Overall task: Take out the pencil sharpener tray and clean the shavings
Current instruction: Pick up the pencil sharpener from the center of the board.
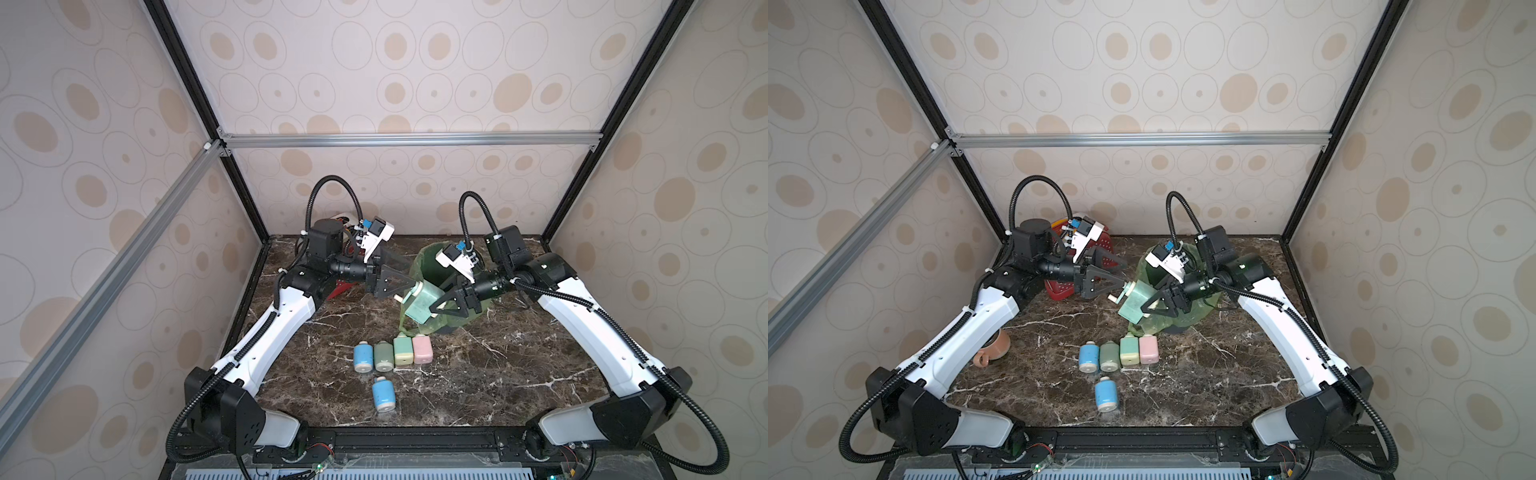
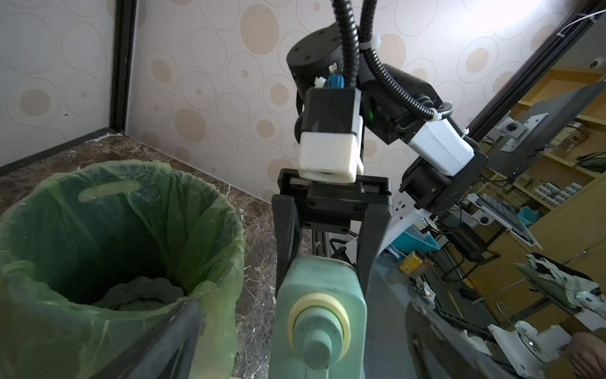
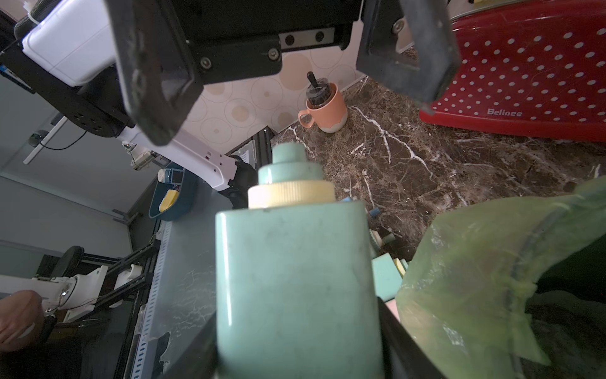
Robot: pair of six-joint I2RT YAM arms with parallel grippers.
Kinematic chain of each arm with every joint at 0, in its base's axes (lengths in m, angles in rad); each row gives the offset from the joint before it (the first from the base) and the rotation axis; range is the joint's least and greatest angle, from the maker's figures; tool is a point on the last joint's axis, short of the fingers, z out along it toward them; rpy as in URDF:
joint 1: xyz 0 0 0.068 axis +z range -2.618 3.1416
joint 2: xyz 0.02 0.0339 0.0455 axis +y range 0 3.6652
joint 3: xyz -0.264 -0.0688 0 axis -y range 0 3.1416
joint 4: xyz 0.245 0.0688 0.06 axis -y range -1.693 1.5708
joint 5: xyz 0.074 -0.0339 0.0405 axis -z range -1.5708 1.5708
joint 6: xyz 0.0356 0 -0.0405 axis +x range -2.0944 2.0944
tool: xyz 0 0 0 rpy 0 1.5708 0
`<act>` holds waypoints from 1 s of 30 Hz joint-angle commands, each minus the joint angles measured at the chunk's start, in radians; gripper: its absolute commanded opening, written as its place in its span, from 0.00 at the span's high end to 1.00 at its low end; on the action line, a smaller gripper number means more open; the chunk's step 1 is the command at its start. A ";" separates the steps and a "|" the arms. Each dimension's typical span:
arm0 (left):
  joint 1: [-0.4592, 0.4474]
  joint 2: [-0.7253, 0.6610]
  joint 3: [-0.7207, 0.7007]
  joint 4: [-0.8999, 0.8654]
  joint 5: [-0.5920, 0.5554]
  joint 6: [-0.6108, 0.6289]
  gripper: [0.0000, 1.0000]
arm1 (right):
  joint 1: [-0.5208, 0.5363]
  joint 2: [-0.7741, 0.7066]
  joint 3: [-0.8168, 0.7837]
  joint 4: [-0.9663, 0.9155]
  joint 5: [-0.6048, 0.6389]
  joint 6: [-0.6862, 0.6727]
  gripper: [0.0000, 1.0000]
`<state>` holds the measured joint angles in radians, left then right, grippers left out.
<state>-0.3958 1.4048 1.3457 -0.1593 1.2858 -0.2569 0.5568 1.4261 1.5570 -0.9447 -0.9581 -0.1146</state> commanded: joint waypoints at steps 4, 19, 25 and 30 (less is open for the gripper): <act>-0.029 0.014 0.067 -0.131 0.045 0.125 0.01 | -0.006 0.038 0.068 -0.078 -0.032 -0.108 0.78; -0.085 0.114 0.223 -0.564 -0.059 0.411 0.03 | -0.005 0.054 0.118 -0.065 -0.051 -0.096 0.78; -0.092 0.126 0.245 -0.600 -0.051 0.433 0.09 | -0.005 0.062 0.129 -0.077 -0.046 -0.109 0.78; -0.091 0.128 0.249 -0.599 -0.030 0.435 0.19 | -0.006 0.057 0.117 -0.079 -0.046 -0.117 0.76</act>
<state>-0.4786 1.5299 1.5455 -0.7155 1.2266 0.1246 0.5564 1.4876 1.6547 -1.0107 -0.9668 -0.1810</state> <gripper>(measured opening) 0.816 0.596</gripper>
